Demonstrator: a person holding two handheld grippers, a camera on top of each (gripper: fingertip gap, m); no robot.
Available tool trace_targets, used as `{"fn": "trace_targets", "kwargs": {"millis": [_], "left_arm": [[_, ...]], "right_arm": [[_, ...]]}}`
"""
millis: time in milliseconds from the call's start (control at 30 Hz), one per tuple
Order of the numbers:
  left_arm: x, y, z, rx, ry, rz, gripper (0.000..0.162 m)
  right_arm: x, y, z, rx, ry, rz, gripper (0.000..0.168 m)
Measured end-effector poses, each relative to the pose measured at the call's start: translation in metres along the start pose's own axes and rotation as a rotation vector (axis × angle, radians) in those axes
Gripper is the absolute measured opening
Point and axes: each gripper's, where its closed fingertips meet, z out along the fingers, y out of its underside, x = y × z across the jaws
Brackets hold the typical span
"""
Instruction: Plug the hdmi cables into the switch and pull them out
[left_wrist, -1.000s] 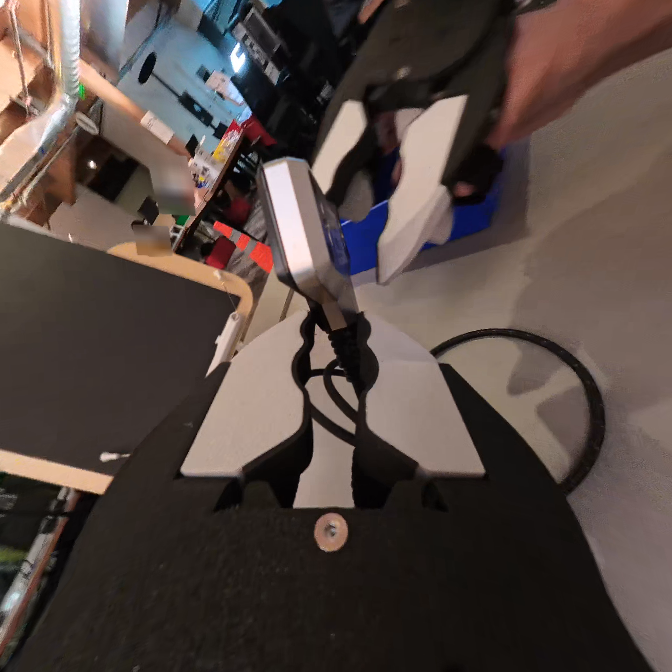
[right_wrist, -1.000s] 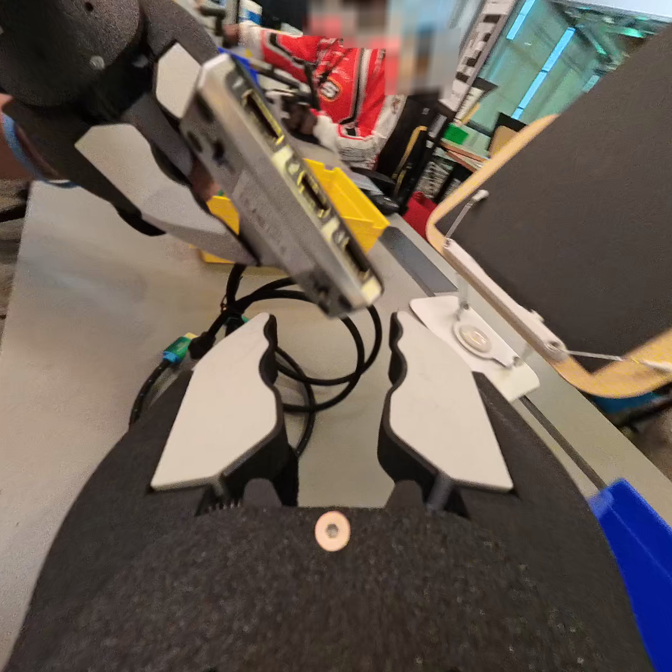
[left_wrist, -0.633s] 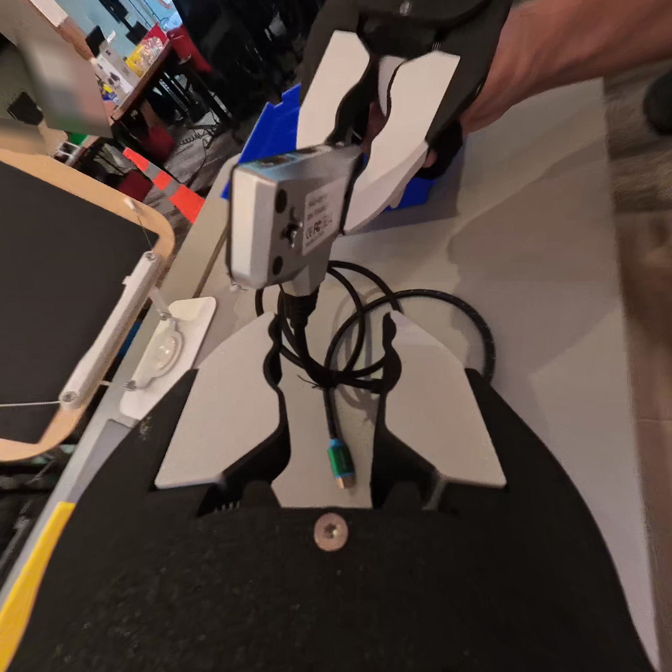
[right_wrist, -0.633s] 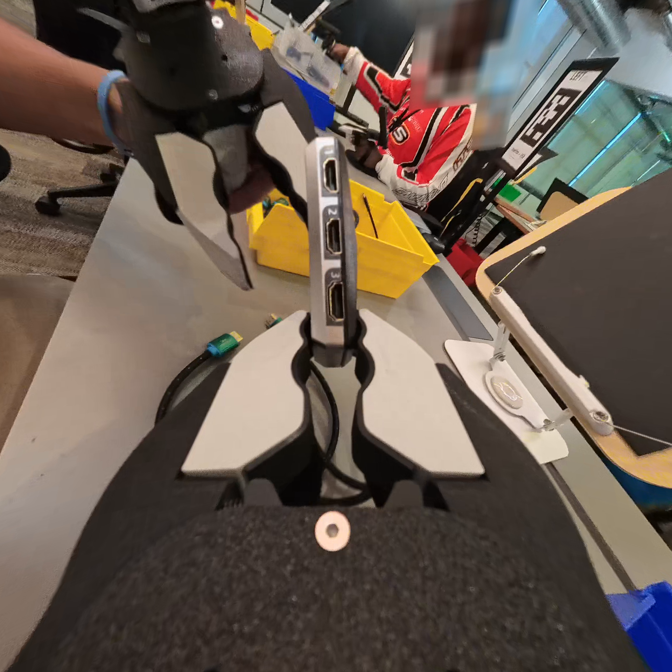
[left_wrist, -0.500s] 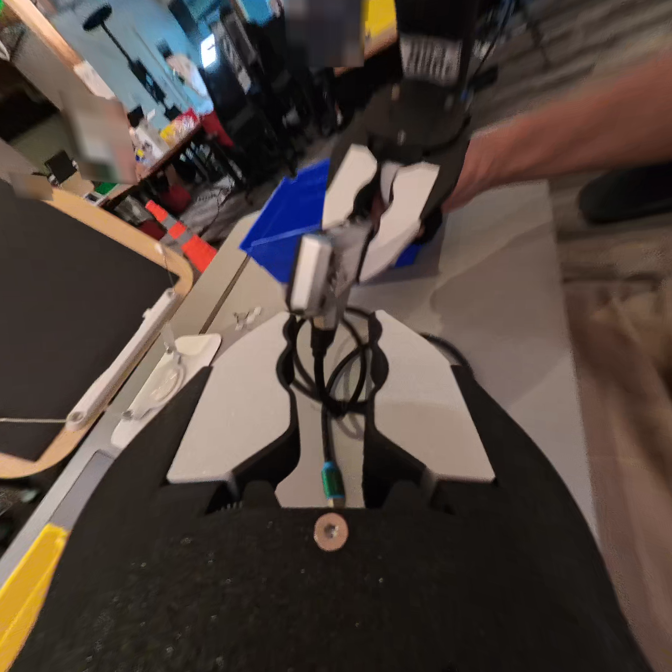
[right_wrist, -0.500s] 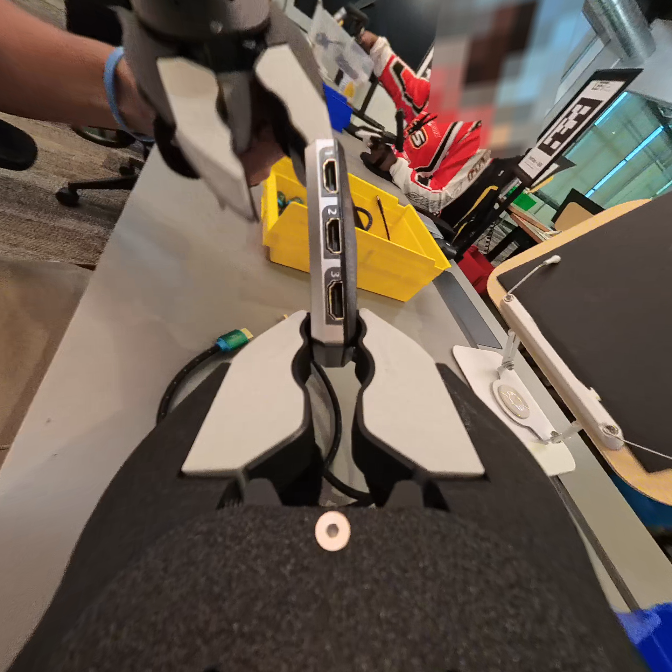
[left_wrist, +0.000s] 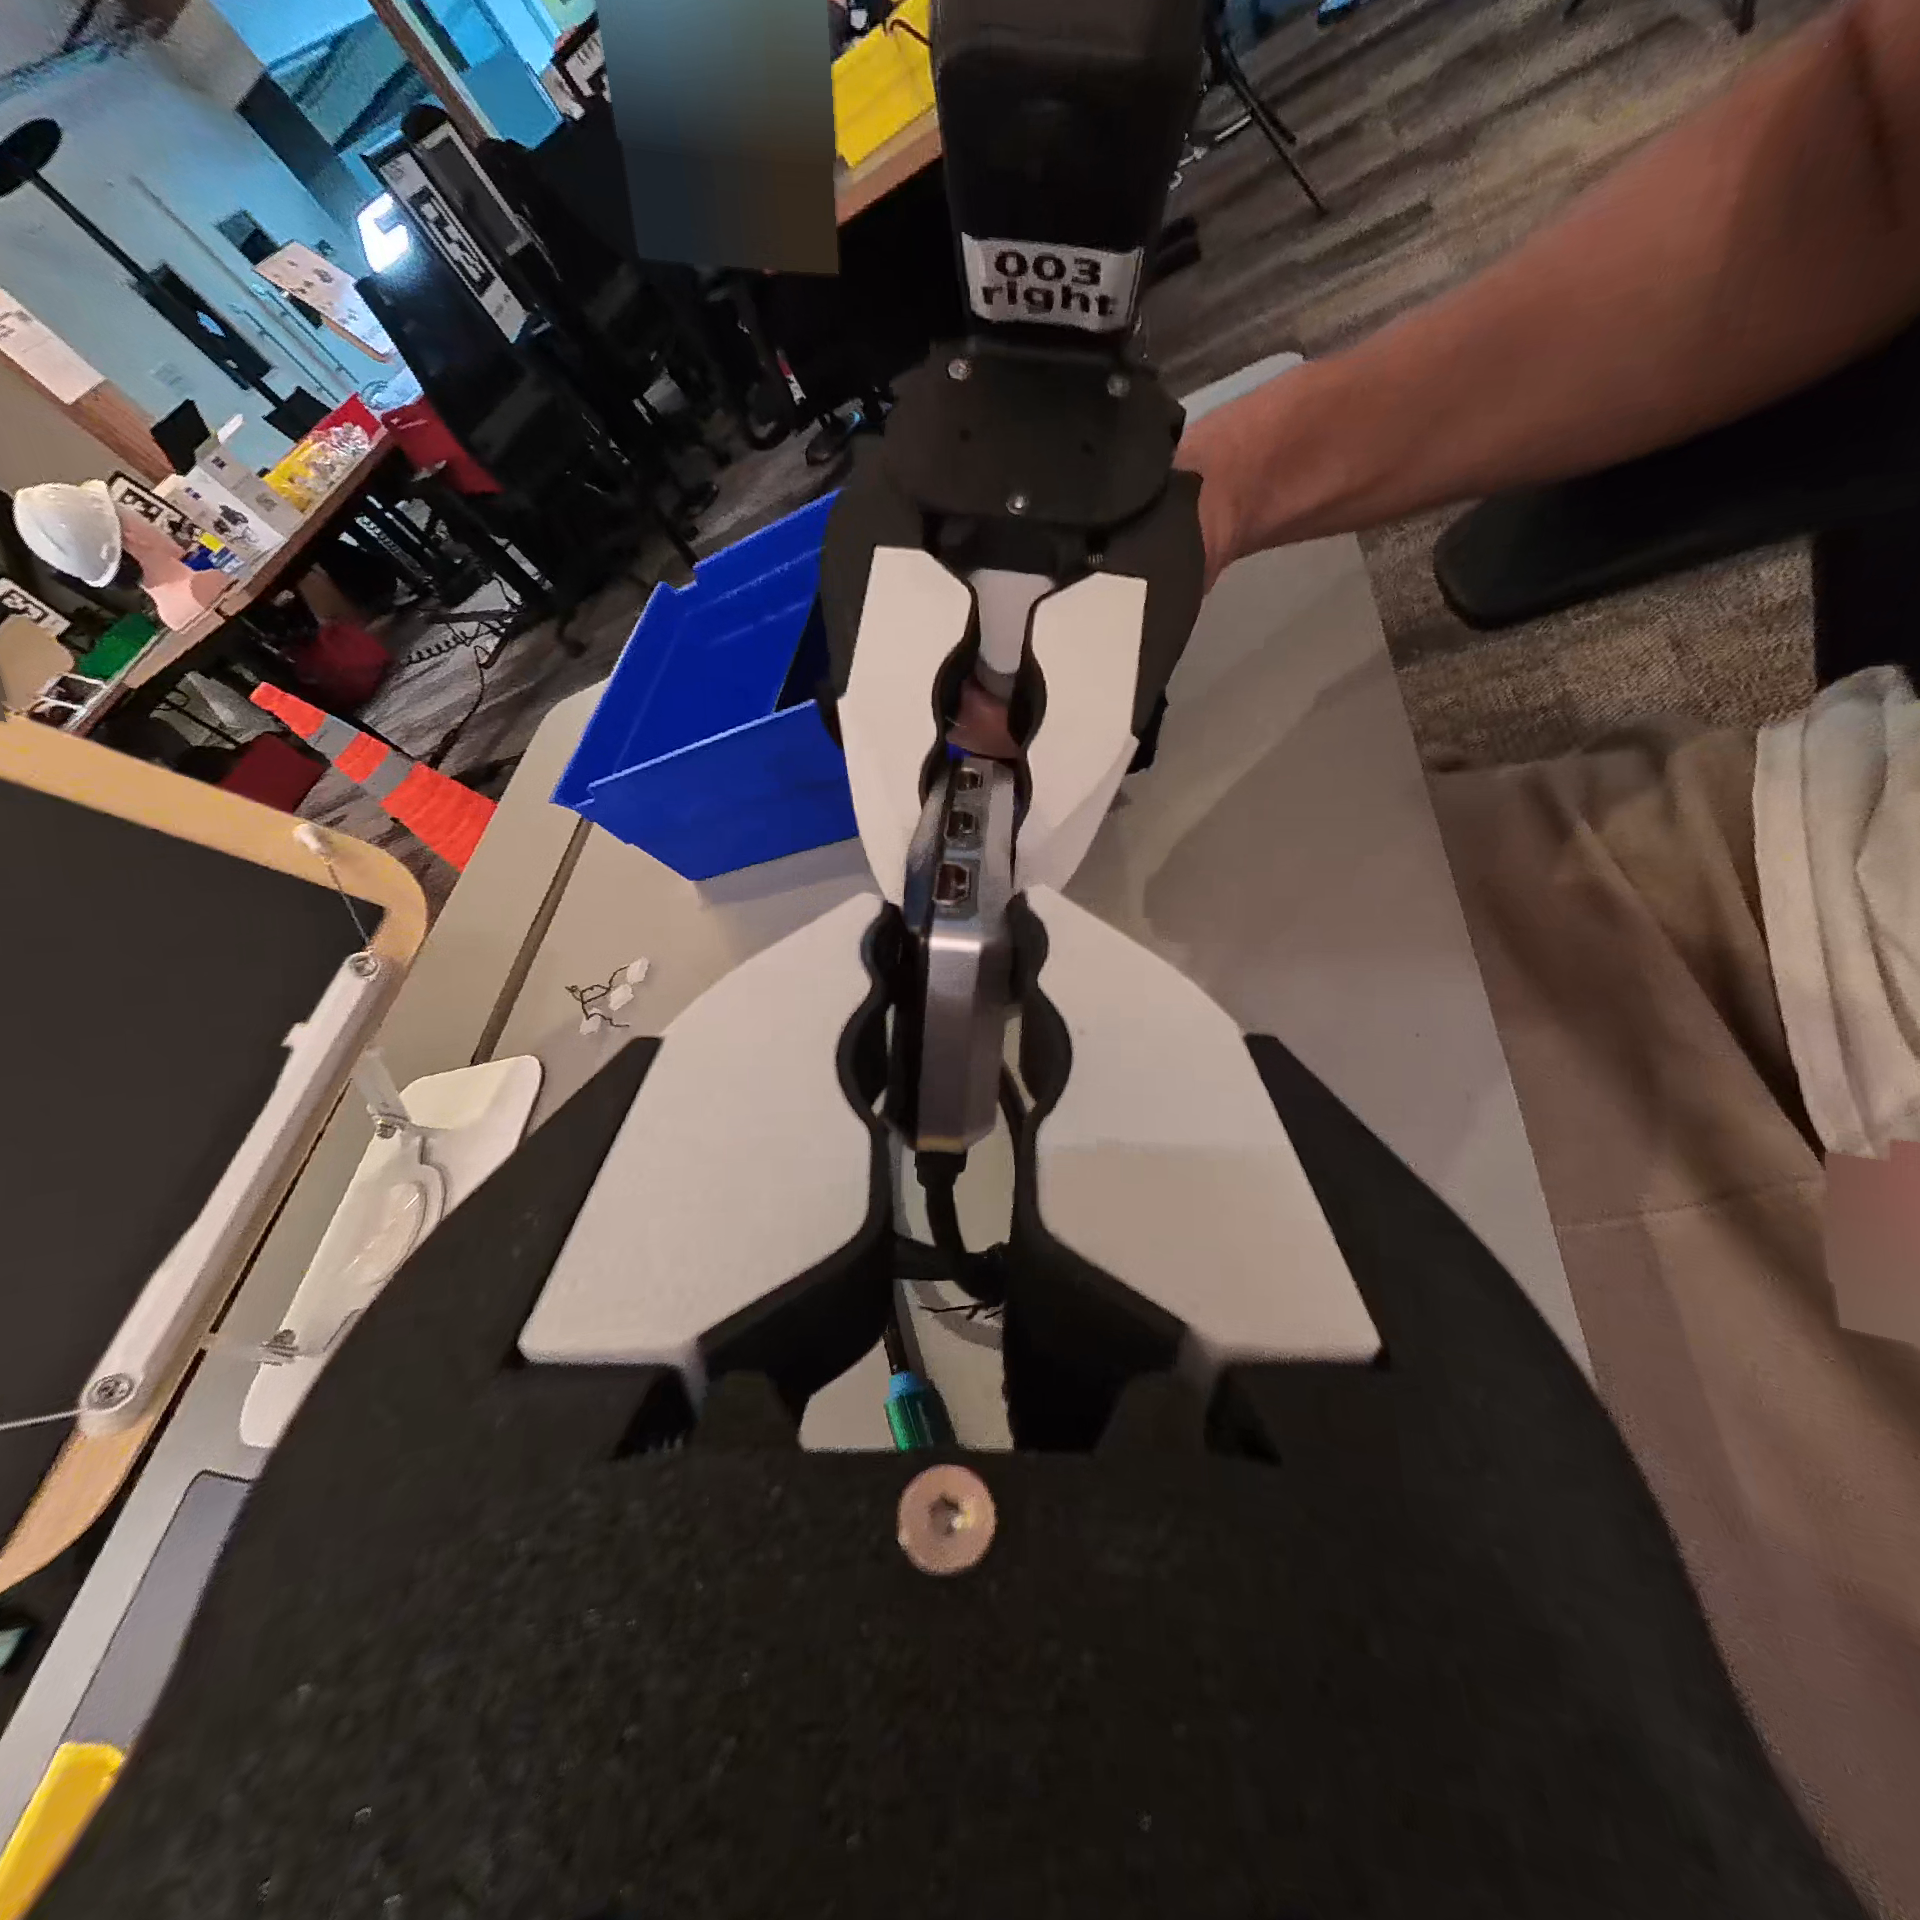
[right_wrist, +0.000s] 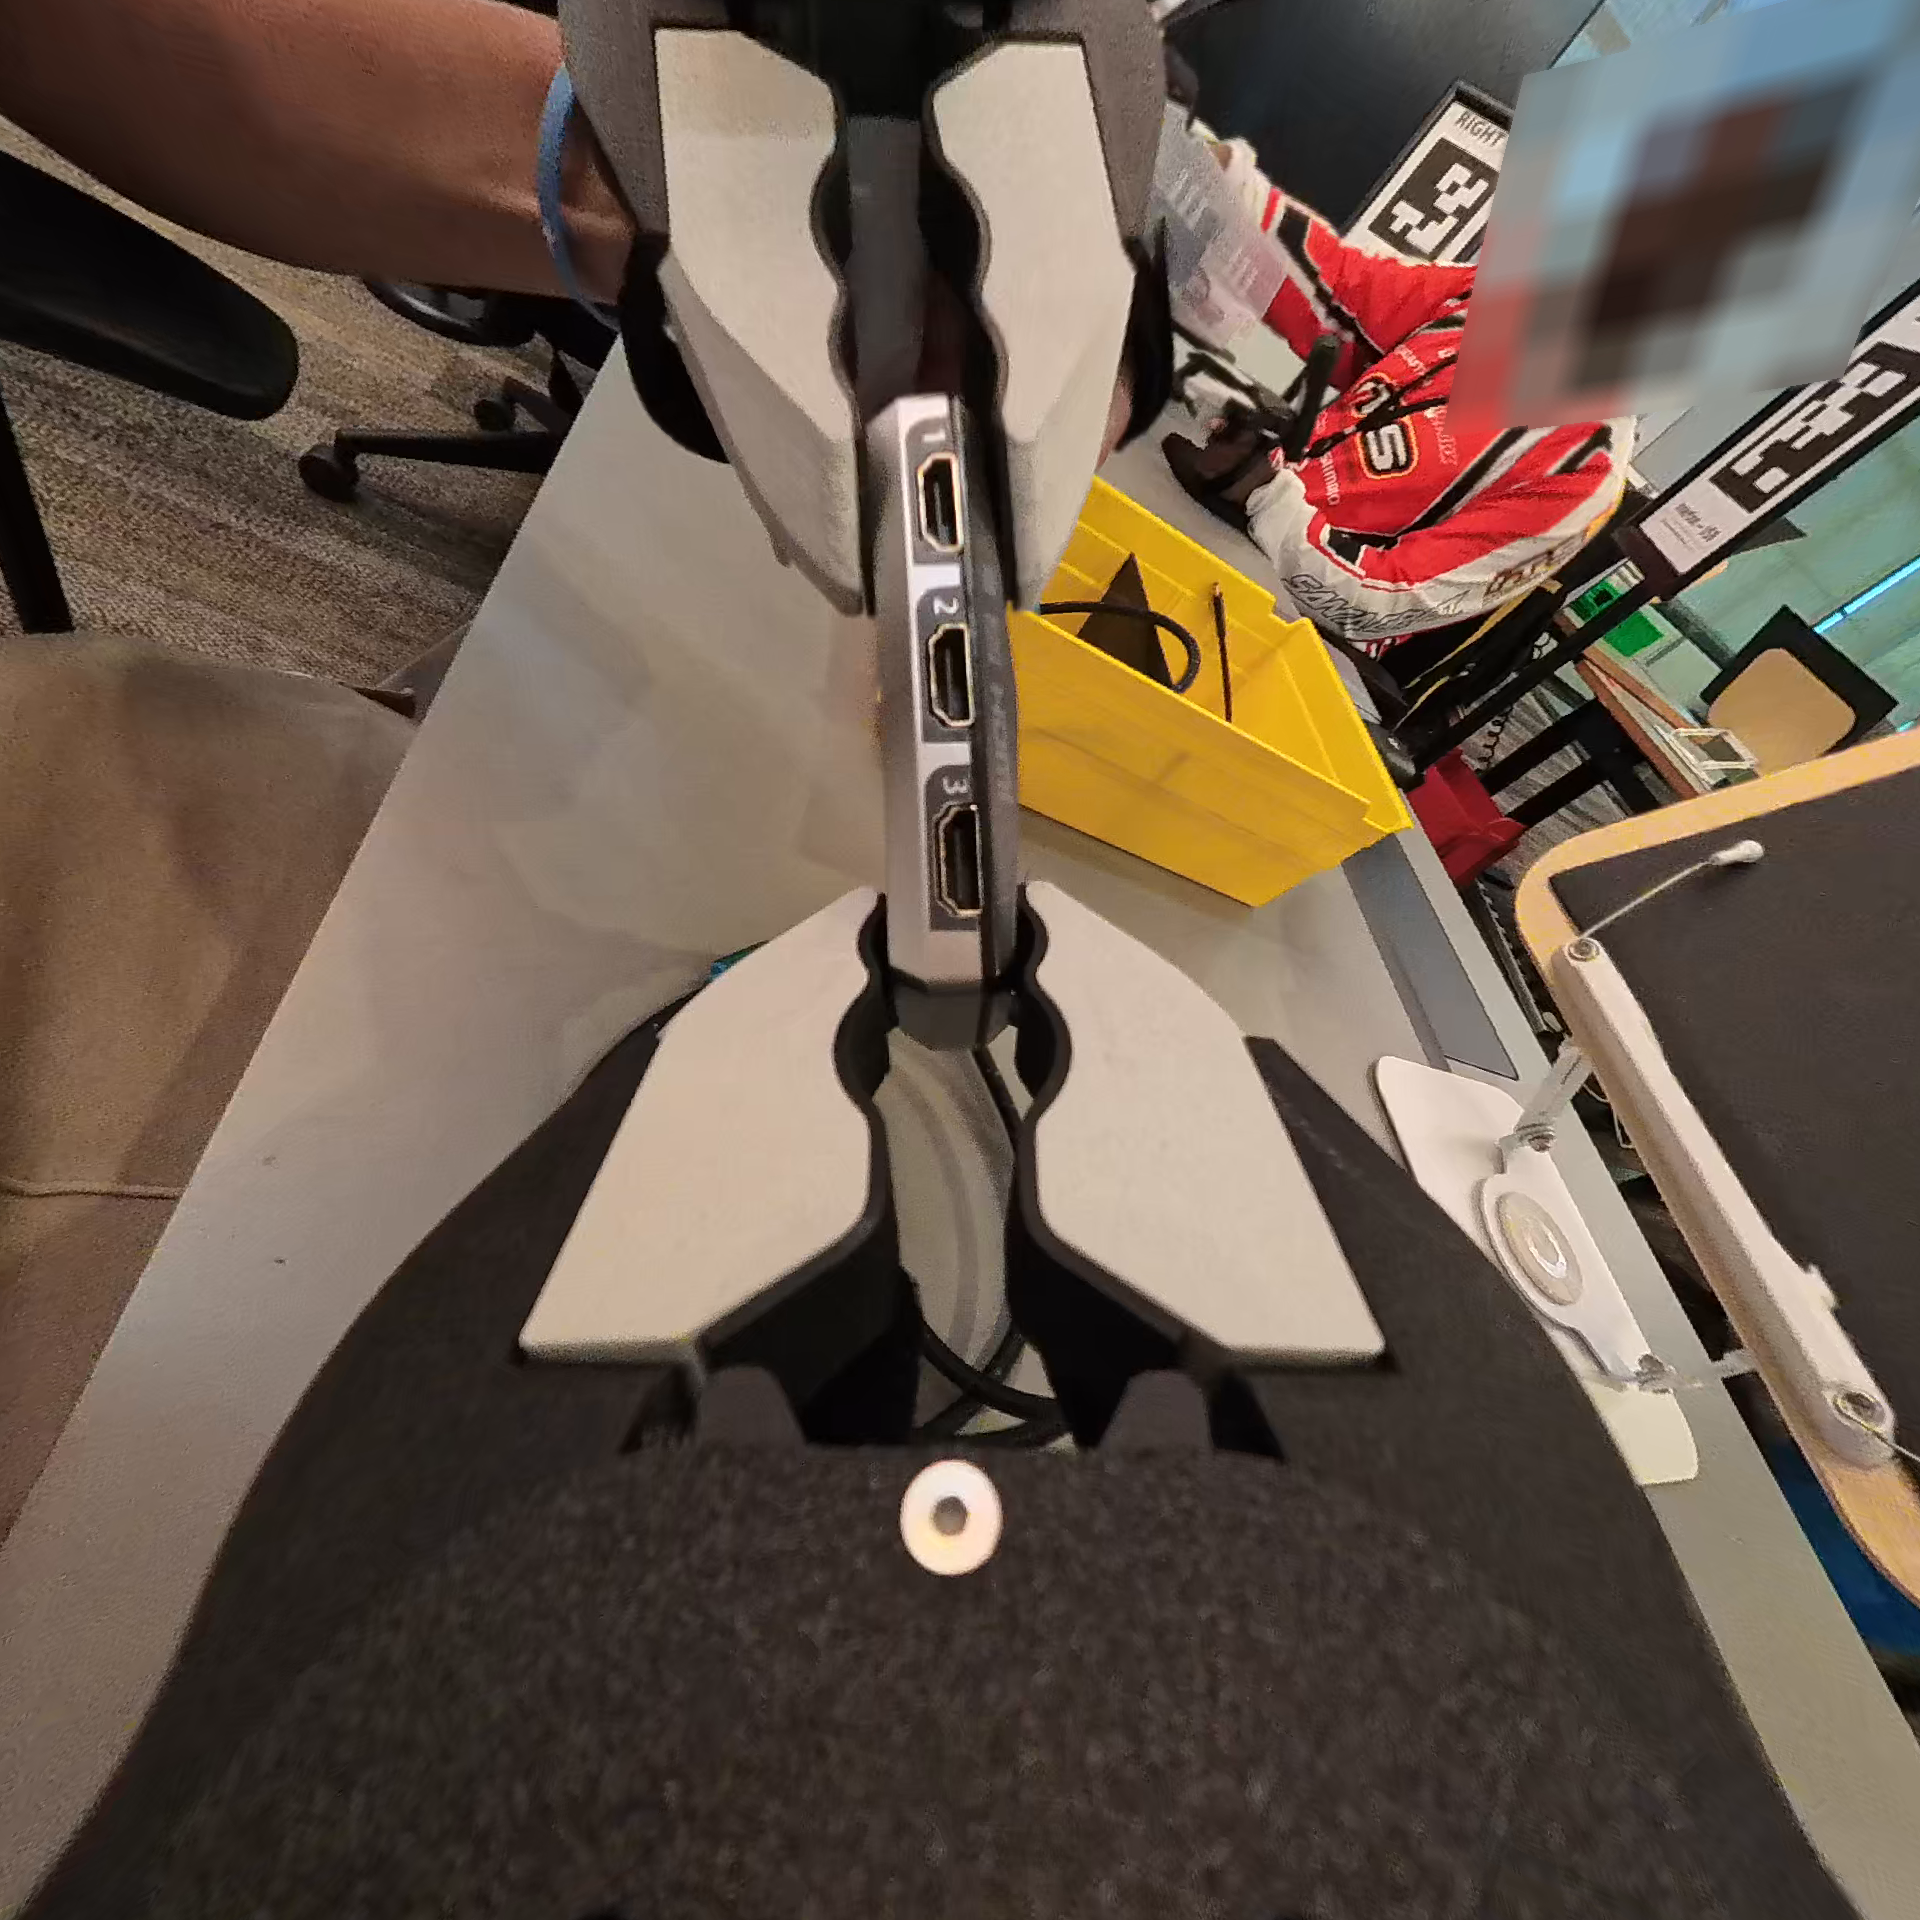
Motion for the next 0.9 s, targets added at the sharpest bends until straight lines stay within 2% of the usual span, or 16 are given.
{"fn": "trace_targets", "kwargs": {"millis": [200,367,467,600,700,767,900], "left_arm": [[0.001,0.007,0.004,-0.049,-0.03,0.065,0.019],[-0.009,0.009,0.01,-0.09,-0.139,0.154,0.019],[-0.038,0.001,0.0,-0.104,-0.263,0.231,0.02],[-0.095,-0.017,-0.033,-0.142,-0.485,0.387,0.019],[-0.113,-0.016,-0.044,-0.155,-0.561,0.499,0.019],[-0.109,-0.004,-0.043,-0.153,-0.589,0.49,0.019],[-0.09,0.028,-0.045,-0.116,-0.644,0.342,0.019]], "right_arm": [[-0.002,0.005,0.002,-0.022,-0.012,0.0,0.02],[0.011,0.011,0.002,-0.044,0.055,0.061,0.023],[0.029,0.008,-0.008,-0.02,0.136,0.169,0.044],[0.044,0.003,-0.023,-0.011,0.23,0.33,0.044],[0.02,0.006,-0.005,0.007,0.199,0.563,0.043],[-0.012,0.022,0.019,-0.067,0.155,0.687,0.052],[-0.059,0.055,0.054,-0.258,0.185,0.701,0.052]]}}
